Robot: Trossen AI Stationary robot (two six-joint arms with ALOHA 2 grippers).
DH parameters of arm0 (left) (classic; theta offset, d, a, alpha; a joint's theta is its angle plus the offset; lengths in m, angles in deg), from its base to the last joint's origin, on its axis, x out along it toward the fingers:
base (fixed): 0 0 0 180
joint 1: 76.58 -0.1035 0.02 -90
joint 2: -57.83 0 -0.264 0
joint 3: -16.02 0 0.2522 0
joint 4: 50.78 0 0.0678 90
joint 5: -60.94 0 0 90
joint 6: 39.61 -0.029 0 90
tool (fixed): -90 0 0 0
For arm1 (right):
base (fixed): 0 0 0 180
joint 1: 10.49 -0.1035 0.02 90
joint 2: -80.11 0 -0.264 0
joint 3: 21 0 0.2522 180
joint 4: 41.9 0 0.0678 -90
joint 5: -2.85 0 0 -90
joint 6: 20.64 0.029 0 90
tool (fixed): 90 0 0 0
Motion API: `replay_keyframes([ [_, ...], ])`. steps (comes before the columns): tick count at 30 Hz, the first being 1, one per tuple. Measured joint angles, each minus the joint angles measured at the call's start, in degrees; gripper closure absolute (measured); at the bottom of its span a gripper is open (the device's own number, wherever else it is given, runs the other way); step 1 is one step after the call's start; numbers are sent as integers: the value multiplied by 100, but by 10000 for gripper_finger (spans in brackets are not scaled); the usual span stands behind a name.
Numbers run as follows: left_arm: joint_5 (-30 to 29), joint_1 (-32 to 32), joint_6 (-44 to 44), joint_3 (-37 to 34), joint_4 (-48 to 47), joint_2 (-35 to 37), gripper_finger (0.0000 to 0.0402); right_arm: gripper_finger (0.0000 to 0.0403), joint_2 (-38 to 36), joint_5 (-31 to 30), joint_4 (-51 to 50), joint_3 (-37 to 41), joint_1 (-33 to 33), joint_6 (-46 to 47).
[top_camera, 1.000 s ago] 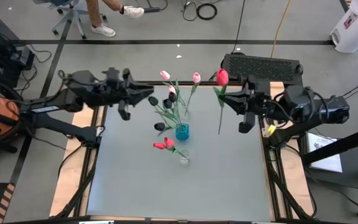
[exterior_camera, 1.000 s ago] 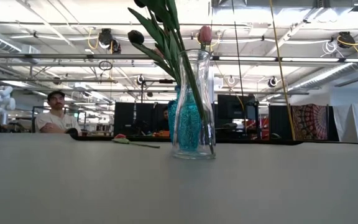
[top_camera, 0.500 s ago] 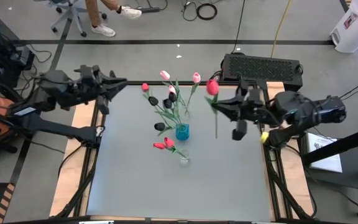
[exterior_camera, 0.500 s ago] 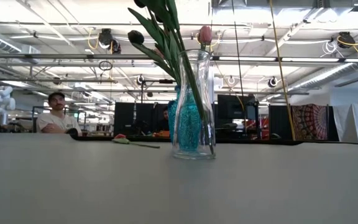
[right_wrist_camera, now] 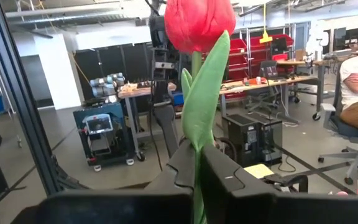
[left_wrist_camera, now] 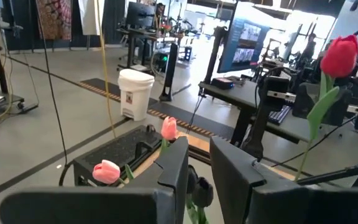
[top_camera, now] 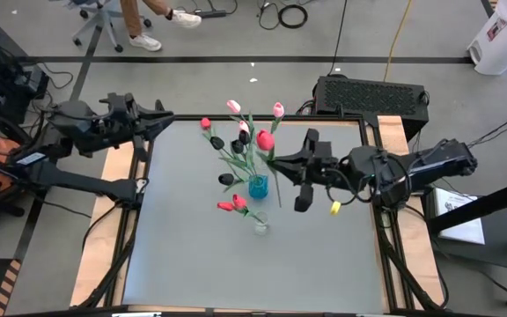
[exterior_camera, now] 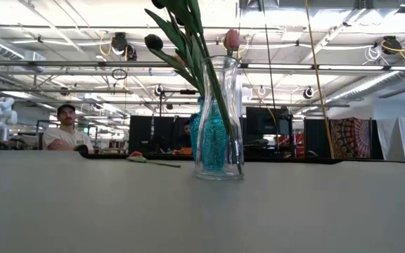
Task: Sort flowers into vase by color
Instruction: Put the bottom red tulip into the bottom transparent vase
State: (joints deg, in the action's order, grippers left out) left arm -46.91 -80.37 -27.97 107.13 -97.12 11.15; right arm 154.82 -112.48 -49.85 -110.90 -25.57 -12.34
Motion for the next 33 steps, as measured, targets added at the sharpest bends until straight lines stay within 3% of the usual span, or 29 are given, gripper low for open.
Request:
replay_keyframes([
  [11,-2,2,19,0,2,-31,328,402,-41,-4,-45,343,-6,6],
  [24,79,7,166,-2,7,-32,328,402,-1814,-208,114,2101,-8,411],
  [27,79,7,179,-2,9,-34,328,402,-2132,-220,630,2639,3,424],
  [33,79,7,179,-4,27,-61,328,402,-2243,-165,2575,3643,10,476],
])
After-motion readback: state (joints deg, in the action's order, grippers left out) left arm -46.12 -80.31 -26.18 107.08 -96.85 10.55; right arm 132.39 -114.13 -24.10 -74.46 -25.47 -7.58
